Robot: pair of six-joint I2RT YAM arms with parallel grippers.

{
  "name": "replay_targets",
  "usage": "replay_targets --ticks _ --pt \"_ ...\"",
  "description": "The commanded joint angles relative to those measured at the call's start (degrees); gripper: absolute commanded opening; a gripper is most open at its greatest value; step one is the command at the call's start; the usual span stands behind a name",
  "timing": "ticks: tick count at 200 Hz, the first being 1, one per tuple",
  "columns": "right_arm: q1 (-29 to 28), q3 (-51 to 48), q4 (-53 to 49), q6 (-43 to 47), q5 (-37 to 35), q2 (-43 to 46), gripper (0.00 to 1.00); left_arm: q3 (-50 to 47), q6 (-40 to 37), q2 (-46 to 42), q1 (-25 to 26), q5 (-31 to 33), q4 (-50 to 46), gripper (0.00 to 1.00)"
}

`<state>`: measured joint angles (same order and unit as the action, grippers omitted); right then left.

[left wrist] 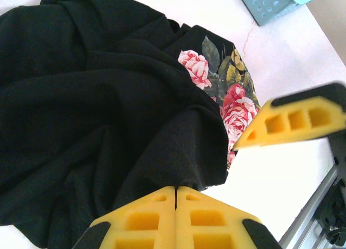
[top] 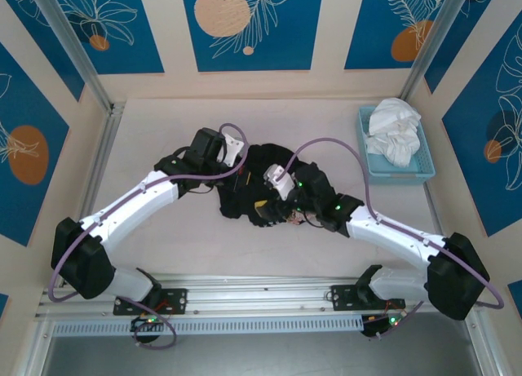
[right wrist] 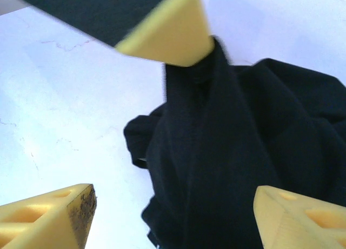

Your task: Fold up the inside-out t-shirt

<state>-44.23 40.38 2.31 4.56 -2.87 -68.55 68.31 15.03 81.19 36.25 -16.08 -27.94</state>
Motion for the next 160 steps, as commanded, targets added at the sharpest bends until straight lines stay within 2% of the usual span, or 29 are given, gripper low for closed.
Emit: replay_targets --ticks 1,31,56,88,143,160 --pt "-1.7 -1.6 11.7 0.0 -5.1 -1.9 0.77 1.7 -0.3 -1.4 0.5 -1.2 -0.2 0.0" --pt "-2.6 -1.5 15.7 1.7 -11.6 -5.7 0.75 1.5 -0.2 -1.8 0.5 -1.4 0.0 0.0" --pt "-2.6 -1.6 18.0 2.7 -13.6 -8.8 0.68 1.1 0.2 -1.9 0.6 -1.3 0.5 0.0" --pt "-2.5 -3.7 20.9 2.2 -14.9 -8.9 0.48 1.2 0.9 -1.9 0.4 -0.3 0.6 0.0" --pt "-2.4 -4.9 20.3 2.0 -13.0 -7.0 0.08 0.9 1.1 -1.9 0.4 0.8 1.3 0.0" --pt "-1.9 -5.0 19.4 1.7 -12.1 -6.1 0.0 0.7 1.2 -2.2 0.4 1.3 1.5 0.0"
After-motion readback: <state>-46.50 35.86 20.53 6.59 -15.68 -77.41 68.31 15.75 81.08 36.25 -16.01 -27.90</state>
